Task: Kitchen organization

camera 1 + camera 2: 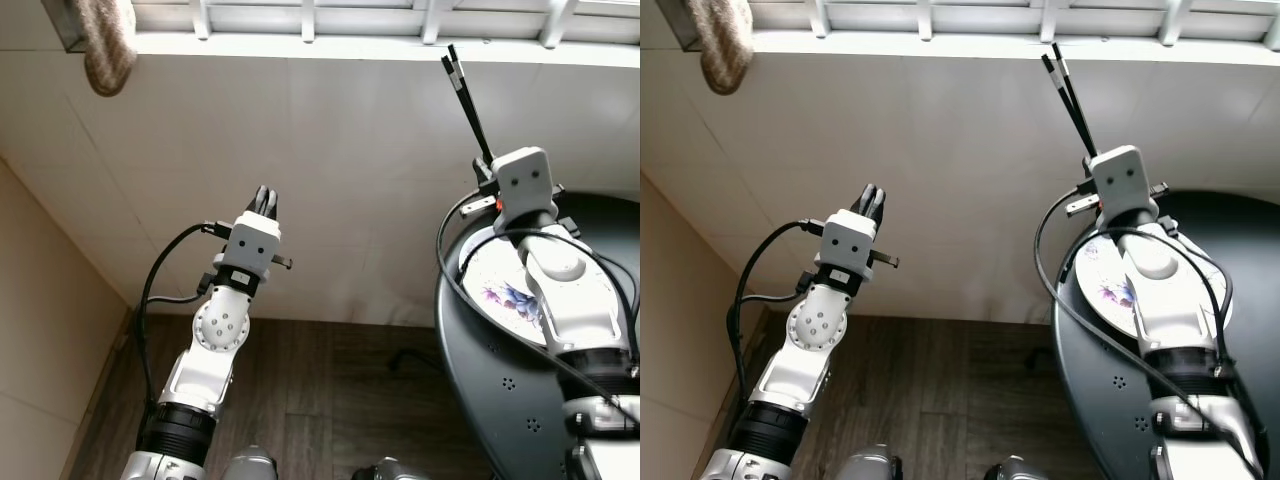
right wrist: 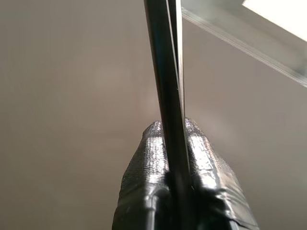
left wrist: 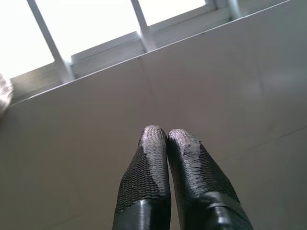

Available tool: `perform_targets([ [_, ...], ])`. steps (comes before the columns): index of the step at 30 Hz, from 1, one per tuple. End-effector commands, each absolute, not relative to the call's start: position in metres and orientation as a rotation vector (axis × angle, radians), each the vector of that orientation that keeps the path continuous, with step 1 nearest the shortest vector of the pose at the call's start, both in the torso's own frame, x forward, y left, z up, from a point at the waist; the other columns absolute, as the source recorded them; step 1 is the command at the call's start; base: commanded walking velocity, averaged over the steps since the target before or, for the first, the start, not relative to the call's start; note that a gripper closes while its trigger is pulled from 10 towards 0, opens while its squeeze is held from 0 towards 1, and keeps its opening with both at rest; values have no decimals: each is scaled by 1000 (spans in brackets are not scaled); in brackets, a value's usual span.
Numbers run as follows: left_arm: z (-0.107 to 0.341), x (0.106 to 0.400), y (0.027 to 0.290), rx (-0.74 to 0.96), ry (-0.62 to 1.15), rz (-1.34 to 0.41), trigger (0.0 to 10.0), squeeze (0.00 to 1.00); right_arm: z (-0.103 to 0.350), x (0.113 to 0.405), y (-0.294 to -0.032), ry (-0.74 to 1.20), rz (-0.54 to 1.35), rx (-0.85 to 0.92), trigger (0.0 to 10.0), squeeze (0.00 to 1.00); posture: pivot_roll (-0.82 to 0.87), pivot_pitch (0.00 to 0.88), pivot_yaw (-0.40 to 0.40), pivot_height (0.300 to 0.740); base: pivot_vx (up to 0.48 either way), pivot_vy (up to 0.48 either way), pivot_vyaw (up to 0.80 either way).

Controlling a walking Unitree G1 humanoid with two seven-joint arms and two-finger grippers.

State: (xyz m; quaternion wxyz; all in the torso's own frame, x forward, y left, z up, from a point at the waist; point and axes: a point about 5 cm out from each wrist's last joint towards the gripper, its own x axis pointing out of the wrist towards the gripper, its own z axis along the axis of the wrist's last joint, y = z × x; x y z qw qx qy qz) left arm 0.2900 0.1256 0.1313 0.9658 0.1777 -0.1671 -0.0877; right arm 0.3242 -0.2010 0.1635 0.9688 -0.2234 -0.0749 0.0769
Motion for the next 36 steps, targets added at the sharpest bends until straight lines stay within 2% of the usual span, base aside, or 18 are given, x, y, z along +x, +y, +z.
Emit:
perform_targets([
  [1,129,291,127,369,-326,-171,10000,0,164,318,-178,-196,218,-474,0,0,146,0,-28,740,0,0,800],
  [5,129,292,128,349,-319,-165,10000,0,151,307,-154,-190,279,-464,0,0,143,0,-26,740,0,0,800],
  [14,127,294,129,333,-290,-162,10000,0,136,293,-129,-180,330,-470,0,0,143,0,-20,740,0,40,800],
  [23,128,294,131,332,-294,-164,10000,0,136,292,-122,-190,325,-470,0,0,150,0,-18,740,0,473,800],
  [36,129,293,130,344,-313,-170,10000,0,140,293,-120,-223,274,-447,0,0,151,0,-22,740,0,0,800],
])
